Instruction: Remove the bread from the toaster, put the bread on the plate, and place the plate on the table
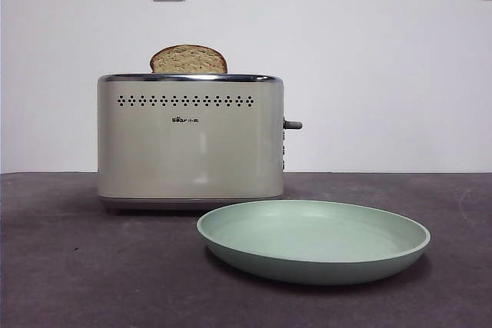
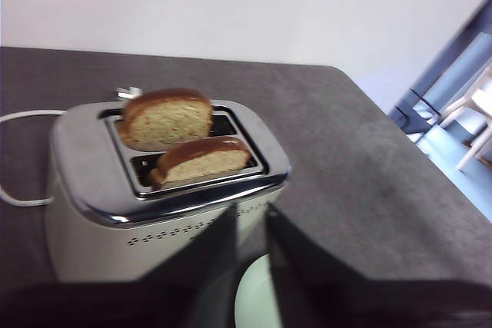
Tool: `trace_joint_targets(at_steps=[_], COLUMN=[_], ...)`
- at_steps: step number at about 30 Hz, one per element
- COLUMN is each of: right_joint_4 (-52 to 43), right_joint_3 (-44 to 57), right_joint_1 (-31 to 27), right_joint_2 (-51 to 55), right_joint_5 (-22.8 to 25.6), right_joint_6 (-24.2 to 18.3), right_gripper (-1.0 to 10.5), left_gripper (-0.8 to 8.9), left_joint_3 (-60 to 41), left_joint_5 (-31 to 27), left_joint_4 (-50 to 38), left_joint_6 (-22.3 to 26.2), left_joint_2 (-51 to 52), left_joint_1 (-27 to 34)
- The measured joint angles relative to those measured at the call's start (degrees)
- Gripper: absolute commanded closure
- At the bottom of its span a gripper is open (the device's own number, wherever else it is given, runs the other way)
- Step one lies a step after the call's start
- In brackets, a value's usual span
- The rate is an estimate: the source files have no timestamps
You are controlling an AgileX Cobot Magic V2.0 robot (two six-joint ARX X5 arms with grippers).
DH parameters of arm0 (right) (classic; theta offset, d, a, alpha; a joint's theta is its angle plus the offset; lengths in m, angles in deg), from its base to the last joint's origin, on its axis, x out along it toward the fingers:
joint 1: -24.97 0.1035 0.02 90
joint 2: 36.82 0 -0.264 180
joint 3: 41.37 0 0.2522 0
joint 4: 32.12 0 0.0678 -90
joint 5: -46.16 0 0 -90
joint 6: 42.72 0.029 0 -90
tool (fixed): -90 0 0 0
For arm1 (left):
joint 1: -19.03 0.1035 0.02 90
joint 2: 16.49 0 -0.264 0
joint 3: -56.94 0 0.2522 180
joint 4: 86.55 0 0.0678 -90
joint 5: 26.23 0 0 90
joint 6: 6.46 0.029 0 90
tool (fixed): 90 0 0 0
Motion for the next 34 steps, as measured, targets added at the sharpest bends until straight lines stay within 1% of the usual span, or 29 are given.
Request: trace_joint_targets(at_steps=[1,4,10,13,17,20,22,25,26,27,29,32,34], right_joint_4=[0.1,0.1,0.1,0.1,0.1,0.1,0.1,0.1,0.1,0.1,0.1,0.1,0.1], right_joint_3=[0.0,0.0,0.0,0.0,0.0,0.0,0.0,0.0,0.0,0.0,0.0,0.0,0.0], right_joint_1=[0.0,0.0,0.0,0.0,0.0,0.0,0.0,0.0,0.0,0.0,0.0,0.0,0.0], right_joint_2=[0.0,0.1,0.1,0.1,0.1,0.1,0.1,0.1,0.1,0.1,0.1,0.1,0.1], right_joint_5=[0.0,0.0,-0.2,-0.2,-0.2,-0.2,-0.3,-0.3,-0.3,-0.3,-0.3,-0.3,-0.3], right_joint_6=[0.0,0.0,0.0,0.0,0.0,0.0,0.0,0.0,0.0,0.0,0.0,0.0,0.0], right_gripper=[6.9,6.9,6.9,6.9,6.9,6.9,6.9,6.9,6.9,6.9,6.9,7.0,7.0], left_gripper=[3.49,3.5,3.5,3.5,3.5,3.51,3.51,3.54,3.65,4.05,4.42,4.42,4.42], left_joint_3=[0.2,0.8,2.5,7.0,16.1,23.5,27.9,33.0,34.5,35.7,37.0,37.4,37.4], left_joint_5=[0.1,1.0,9.0,11.3,11.5,11.4,9.7,3.9,1.7,-0.4,-4.2,-8.5,-11.1], left_joint_4=[0.0,-0.3,-2.4,-2.3,-1.1,1.7,3.9,7.0,8.2,8.9,9.4,10.2,11.5], left_joint_6=[0.0,0.2,2.9,4.9,7.6,11.9,16.2,24.5,27.5,30.5,35.4,39.9,41.8], left_joint_2=[-0.2,-0.3,-4.3,-9.4,-18.1,-25.0,-28.9,-33.2,-34.3,-35.2,-36.9,-39.1,-41.1], left_joint_1=[0.0,0.0,0.0,-0.5,-2.1,-3.4,-4.7,-7.7,-8.9,-10.1,-12.3,-15.0,-16.6])
